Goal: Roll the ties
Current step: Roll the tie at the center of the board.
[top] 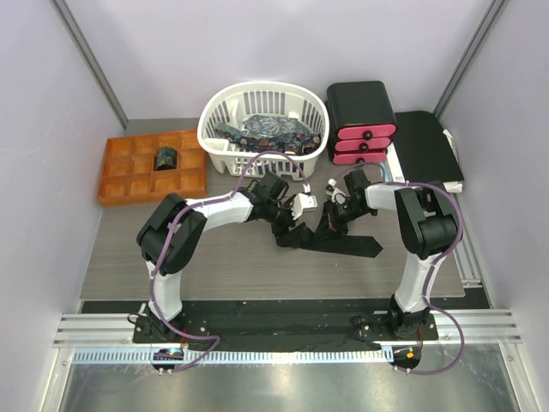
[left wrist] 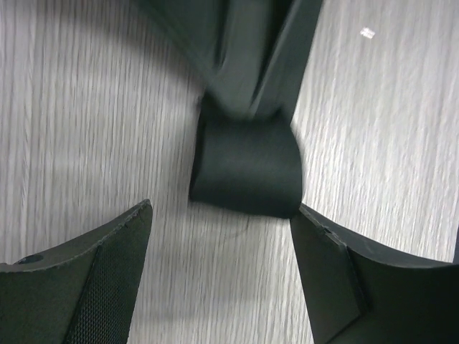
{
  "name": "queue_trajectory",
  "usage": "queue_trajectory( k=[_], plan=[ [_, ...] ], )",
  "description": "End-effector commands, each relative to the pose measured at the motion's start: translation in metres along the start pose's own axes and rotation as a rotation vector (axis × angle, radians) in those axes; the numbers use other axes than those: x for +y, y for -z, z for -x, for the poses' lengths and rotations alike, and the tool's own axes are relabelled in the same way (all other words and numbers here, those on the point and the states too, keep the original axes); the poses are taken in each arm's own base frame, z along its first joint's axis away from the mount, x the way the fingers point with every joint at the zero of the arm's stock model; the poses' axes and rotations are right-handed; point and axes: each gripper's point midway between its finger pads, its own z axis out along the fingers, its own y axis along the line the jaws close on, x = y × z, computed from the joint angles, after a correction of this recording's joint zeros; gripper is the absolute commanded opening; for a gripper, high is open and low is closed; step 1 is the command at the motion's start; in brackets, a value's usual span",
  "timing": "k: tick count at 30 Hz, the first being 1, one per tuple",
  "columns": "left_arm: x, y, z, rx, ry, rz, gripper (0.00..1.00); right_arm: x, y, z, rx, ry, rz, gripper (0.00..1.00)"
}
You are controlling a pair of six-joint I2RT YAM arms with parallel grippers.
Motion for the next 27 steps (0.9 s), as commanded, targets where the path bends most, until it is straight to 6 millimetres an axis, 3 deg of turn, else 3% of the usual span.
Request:
queue_trajectory(
  k=[1,6,10,13,17,18,21,27],
  plan=[
    [-0.001,-0.003,0.036,-0.135,-0.083,-0.027,0.77,-0.052,-0.024,0.012,-0.036,0.082,-0.231,0.01],
    [-0.004,-0.011,0.035,-0.12,-0.094,-0.034,0.7,-0.041,-0.032,0.025,-0.061,0.104,-0.208,0.01],
    [-0.007,-0.013,0.024,-0.071,-0.075,-0.051,0.4,-0.036,-0.035,0.032,-0.071,0.111,-0.186,0.01],
    [-0.01,-0.012,0.016,-0.041,-0.072,-0.059,0.29,-0.026,-0.032,0.038,-0.083,0.124,-0.156,0.01],
    [-0.012,-0.015,0.0,0.034,-0.063,-0.044,0.29,0.0,-0.017,0.043,-0.094,0.136,-0.087,0.04],
    [-0.006,-0.017,-0.005,0.061,-0.054,-0.015,0.28,0.006,-0.009,0.046,-0.104,0.14,-0.069,0.13],
    [-0.003,-0.016,-0.012,0.098,-0.023,0.009,0.26,0.016,0.012,0.047,-0.113,0.14,-0.04,0.26],
    [0.0,-0.015,-0.021,0.131,-0.012,0.035,0.23,0.022,0.039,0.029,-0.07,0.103,-0.004,0.3]
  ],
)
